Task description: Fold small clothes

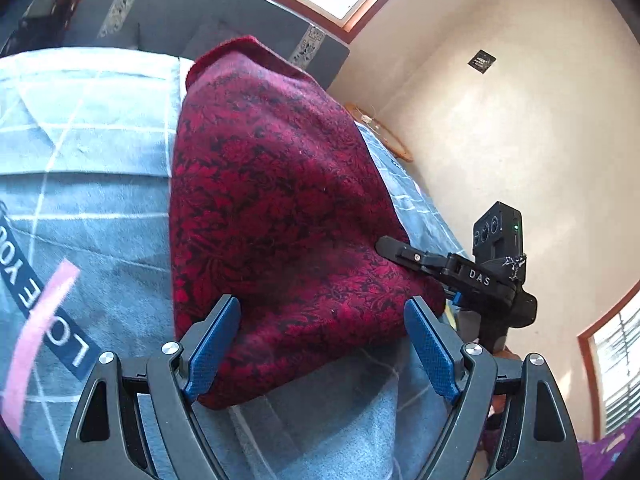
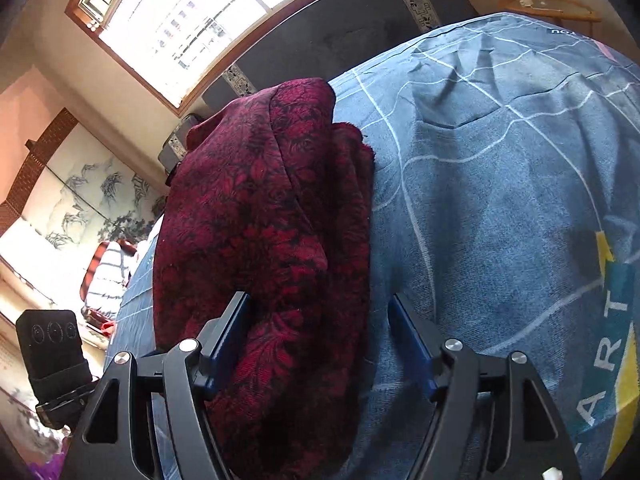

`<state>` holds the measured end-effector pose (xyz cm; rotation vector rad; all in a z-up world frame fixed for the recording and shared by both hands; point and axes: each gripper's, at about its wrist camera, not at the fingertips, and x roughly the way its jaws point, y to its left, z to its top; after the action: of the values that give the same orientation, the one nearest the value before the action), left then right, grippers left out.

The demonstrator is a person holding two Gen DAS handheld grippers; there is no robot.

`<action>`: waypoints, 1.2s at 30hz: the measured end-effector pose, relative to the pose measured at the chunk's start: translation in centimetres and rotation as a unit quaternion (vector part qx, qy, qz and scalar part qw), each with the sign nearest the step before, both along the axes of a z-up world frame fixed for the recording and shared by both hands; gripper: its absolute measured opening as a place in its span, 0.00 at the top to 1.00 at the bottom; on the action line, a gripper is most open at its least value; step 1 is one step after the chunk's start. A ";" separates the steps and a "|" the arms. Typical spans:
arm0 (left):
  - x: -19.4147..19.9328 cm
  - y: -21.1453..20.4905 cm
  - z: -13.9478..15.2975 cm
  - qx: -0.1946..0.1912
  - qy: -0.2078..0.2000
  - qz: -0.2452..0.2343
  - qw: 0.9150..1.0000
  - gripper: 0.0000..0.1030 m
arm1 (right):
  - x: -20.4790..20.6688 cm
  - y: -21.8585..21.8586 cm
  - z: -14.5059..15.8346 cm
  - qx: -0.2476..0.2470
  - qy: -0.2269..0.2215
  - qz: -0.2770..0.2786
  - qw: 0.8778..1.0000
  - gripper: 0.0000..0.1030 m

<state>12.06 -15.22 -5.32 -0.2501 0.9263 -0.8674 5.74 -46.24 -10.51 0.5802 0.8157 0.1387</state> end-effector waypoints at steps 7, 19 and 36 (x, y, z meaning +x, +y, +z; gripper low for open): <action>0.3 -0.6 1.3 0.092 -0.061 0.039 0.993 0.18 | 1.8 1.9 -0.2 -0.031 0.027 0.066 0.997 0.33; 1.6 -1.4 -0.9 0.216 -0.113 0.064 0.968 0.15 | 1.7 2.2 -0.2 -0.035 0.021 0.077 0.996 0.33; 9.1 -1.6 -5.1 0.059 0.044 -0.105 0.992 0.09 | 2.6 1.4 -0.3 -0.014 0.030 0.088 0.996 0.33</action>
<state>21.13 -16.86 -10.38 -0.0905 1.0959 -0.9970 8.32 -44.79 -10.84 0.4862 0.9250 0.2724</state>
